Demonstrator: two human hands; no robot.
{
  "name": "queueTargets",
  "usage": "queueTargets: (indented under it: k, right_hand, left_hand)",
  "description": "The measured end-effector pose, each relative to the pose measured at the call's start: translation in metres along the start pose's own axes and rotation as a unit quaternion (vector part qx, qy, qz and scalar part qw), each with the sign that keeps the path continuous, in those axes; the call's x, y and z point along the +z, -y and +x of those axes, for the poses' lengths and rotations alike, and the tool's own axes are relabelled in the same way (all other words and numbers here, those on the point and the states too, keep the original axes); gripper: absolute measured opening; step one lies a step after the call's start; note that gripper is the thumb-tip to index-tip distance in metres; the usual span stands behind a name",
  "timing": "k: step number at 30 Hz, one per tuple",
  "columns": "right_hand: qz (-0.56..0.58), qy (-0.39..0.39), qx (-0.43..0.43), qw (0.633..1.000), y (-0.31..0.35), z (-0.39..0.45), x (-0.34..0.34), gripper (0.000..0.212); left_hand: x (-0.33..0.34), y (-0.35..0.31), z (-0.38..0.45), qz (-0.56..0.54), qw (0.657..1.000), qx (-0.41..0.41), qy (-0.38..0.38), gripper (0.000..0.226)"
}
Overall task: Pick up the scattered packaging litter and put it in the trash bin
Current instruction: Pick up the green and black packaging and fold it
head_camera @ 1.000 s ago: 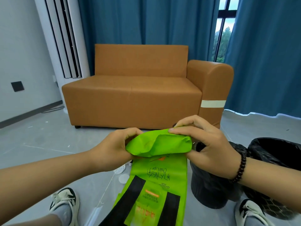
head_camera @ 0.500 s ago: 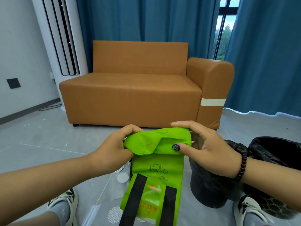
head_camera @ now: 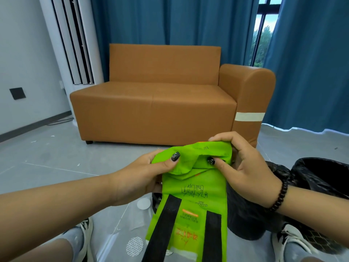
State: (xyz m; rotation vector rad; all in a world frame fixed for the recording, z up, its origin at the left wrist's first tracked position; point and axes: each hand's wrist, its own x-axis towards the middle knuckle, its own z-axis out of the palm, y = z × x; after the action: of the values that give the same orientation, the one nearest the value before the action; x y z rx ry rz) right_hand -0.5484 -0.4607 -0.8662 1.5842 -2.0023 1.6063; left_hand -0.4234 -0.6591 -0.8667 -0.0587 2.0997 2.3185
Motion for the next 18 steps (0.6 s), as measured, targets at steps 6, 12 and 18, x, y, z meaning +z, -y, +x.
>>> queueTargets:
  k: [6,12,18]
  right_hand:
    - [-0.091,-0.007,-0.106,0.990,0.002,-0.001,0.001,0.036]
    - [-0.152,0.014,-0.204,0.967,-0.001,-0.003,0.001,0.037]
    - [-0.176,0.040,-0.193,0.964,-0.005,-0.005,0.004,0.037]
  left_hand:
    - [0.003,0.001,0.001,-0.026,0.999,-0.026,-0.015,0.050]
    - [0.002,0.005,0.004,-0.042,0.999,-0.025,-0.022,0.047]
    - [-0.002,0.011,0.008,0.052,0.996,0.027,-0.067,0.055]
